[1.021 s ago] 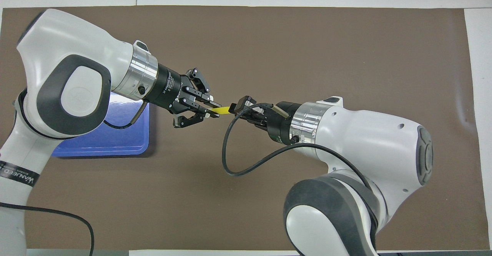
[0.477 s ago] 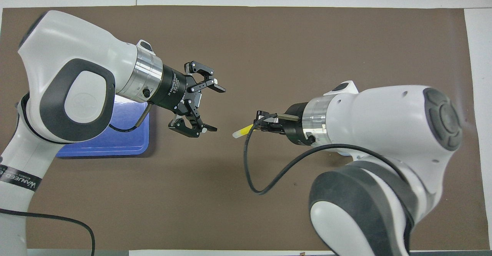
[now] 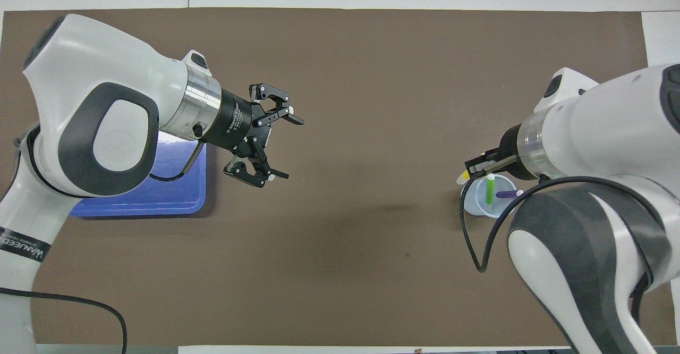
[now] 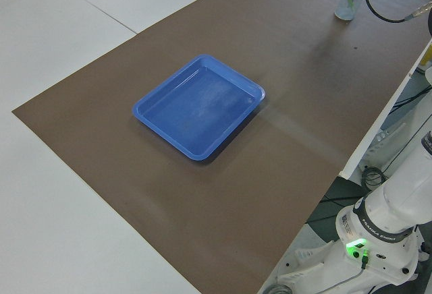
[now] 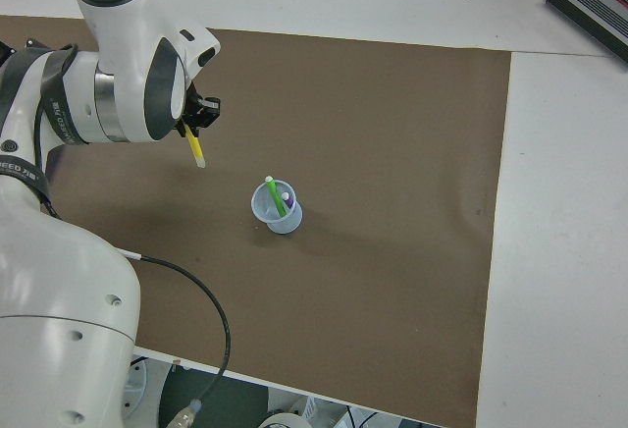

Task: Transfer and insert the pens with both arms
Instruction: 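Insert the yellow pen into the cup while the left gripper withdraws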

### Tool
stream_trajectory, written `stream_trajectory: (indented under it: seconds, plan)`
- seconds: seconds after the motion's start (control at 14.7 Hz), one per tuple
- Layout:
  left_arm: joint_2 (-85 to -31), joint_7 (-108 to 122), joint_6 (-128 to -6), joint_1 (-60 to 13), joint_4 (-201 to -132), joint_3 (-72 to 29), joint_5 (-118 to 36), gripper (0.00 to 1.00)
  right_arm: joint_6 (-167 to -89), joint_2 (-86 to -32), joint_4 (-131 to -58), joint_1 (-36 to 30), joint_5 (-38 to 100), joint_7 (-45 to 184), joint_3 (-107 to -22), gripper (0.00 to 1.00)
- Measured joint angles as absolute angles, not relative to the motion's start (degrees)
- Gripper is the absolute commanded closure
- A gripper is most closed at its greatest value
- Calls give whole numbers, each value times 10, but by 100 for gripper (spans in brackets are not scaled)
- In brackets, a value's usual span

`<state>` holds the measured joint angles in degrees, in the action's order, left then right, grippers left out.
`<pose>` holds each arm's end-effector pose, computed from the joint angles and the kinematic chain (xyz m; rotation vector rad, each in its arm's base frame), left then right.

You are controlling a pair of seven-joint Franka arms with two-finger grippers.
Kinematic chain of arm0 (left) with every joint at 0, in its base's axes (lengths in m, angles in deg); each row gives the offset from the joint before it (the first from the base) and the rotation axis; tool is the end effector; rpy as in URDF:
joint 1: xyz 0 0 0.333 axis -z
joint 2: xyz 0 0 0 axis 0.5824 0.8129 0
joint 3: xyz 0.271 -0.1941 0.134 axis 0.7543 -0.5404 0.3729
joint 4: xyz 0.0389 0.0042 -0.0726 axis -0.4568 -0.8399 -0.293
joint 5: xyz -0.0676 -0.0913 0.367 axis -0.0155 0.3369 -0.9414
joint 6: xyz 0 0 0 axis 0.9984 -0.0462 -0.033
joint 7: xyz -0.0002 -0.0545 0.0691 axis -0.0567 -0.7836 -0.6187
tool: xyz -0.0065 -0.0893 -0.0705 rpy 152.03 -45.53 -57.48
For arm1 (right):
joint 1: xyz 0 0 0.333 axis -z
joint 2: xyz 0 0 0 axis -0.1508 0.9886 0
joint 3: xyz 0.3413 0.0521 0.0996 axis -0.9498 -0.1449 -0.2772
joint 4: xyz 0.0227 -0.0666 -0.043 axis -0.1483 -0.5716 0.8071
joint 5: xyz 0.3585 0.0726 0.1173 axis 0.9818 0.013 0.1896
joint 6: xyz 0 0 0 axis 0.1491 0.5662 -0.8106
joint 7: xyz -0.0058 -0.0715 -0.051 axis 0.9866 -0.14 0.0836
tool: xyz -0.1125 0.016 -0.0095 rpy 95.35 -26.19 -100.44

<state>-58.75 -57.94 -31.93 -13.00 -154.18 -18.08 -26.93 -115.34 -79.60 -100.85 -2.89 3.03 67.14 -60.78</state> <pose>0.5428 -0.2844 0.5469 2.2107 1.5022 -0.7572 0.4993 0.1413 0.5716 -3.0566 -0.5337 -0.0009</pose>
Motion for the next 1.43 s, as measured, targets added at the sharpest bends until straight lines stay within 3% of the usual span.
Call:
stream_trajectory:
  seconds: [0.61,0.68,0.75,0.82,0.89,0.95,1.29,1.43]
  plan:
    - [-590,-320,-297,-200,-1546,-174,-438,0,-1185,-816,-1105,23,9,741,-607,97]
    - [-590,-290,-290,-204,-1542,-174,-458,0,-1186,-816,-1110,23,9,741,-607,90]
    - [-591,-264,-285,-206,-1539,-174,-479,0,-1187,-816,-1114,23,9,741,-607,76]
    - [-592,-240,-277,-206,-1536,-174,-501,0,-1187,-817,-1117,23,9,741,-608,47]
    - [-593,-215,-268,-207,-1531,-174,-523,0,-1190,-817,-1119,23,9,741,-608,9]
    - [-595,-190,-258,-209,-1527,-174,-540,0,-1194,-817,-1121,23,9,741,-608,0]
    - [-618,-53,-182,-228,-1483,-172,-622,0,-1192,-822,-1110,23,9,741,-608,0]
    - [-635,4,-151,-233,-1474,-171,-642,0,-1148,-830,-1078,24,9,741,-607,0]
